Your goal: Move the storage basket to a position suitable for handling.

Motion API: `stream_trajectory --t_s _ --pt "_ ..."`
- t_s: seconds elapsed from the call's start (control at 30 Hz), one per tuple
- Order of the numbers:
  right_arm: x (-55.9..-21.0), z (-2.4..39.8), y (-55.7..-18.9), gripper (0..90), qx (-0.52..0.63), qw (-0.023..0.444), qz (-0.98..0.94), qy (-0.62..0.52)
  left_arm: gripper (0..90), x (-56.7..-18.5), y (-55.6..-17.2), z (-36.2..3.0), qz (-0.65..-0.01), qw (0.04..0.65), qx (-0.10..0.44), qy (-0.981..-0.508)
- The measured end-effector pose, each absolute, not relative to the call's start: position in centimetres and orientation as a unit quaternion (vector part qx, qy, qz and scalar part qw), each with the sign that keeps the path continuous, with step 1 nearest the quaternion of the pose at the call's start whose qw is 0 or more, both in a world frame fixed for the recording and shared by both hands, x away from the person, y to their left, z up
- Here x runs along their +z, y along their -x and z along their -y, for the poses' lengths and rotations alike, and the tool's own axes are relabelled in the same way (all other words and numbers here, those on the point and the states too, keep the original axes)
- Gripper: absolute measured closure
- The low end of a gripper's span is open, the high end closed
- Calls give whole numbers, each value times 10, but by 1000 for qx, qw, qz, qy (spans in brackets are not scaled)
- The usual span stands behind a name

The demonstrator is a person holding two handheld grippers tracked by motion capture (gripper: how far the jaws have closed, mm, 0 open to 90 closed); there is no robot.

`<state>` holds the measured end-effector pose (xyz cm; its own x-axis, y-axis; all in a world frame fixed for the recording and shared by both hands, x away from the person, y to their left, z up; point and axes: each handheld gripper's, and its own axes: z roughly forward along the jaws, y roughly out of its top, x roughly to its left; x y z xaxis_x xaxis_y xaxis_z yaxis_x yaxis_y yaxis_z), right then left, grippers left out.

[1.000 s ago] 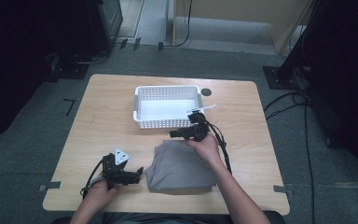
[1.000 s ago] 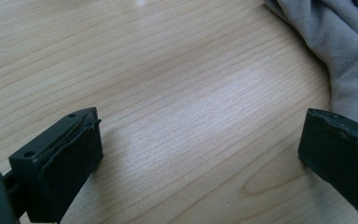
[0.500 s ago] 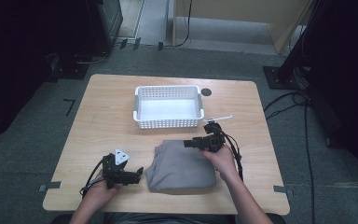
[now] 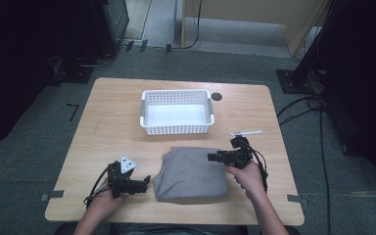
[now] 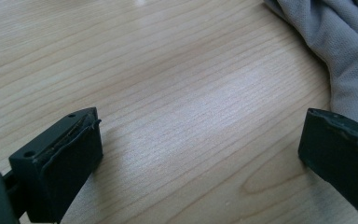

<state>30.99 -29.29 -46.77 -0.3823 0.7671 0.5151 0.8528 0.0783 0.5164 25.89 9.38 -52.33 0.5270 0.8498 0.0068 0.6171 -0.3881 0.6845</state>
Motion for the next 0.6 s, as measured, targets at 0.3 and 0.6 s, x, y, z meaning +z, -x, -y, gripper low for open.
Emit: stream_trajectory --t_s 0.3,0.6 --pt "-475 320 -299 382 -392 62 713 578 0 -523 -260 -94 -450 320 182 -813" --pt "-493 319 -295 349 -366 70 717 589 0 -523 -260 -94 -449 320 181 -814"
